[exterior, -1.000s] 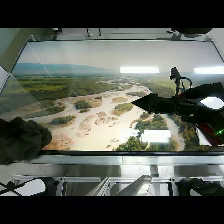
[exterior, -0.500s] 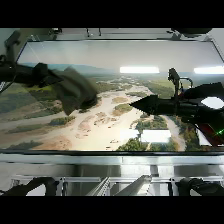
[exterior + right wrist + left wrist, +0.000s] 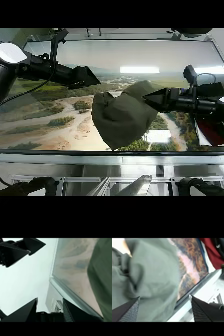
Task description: Fold the shirts.
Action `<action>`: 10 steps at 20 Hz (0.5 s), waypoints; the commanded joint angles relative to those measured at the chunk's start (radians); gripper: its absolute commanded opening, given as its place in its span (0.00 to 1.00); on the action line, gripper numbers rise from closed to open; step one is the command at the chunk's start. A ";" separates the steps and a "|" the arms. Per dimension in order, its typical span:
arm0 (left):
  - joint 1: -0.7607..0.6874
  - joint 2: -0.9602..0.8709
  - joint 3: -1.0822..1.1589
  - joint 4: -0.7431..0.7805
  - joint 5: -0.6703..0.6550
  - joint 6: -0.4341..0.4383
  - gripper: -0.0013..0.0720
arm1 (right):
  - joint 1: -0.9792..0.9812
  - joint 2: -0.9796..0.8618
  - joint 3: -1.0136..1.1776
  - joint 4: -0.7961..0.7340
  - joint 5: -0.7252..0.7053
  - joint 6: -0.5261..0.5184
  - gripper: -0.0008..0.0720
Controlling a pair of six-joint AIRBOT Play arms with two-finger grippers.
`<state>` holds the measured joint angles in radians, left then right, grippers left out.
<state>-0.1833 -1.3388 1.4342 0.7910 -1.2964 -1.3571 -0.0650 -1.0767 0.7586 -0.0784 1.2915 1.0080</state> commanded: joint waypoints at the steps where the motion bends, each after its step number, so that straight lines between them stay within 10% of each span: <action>1: 0.088 -0.016 0.001 0.023 -0.096 -0.005 0.99 | -0.134 0.000 0.000 -0.105 0.085 -0.030 0.51; 5: 0.170 0.055 -0.206 0.085 -0.118 -0.004 0.99 | -0.207 0.000 -0.005 -0.519 0.051 0.012 0.53; 7: 0.175 0.103 -0.388 0.072 -0.015 0.024 0.99 | -0.216 -0.007 -0.006 -0.668 -0.064 0.072 0.92; 10: 0.127 0.113 -0.581 0.058 0.164 0.035 0.97 | -0.211 -0.061 -0.006 -0.645 -0.232 0.088 0.92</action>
<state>-0.0376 -1.2461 1.0260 0.8566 -1.2800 -1.3411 -0.2668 -1.1004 0.7528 -0.6300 1.2137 1.0584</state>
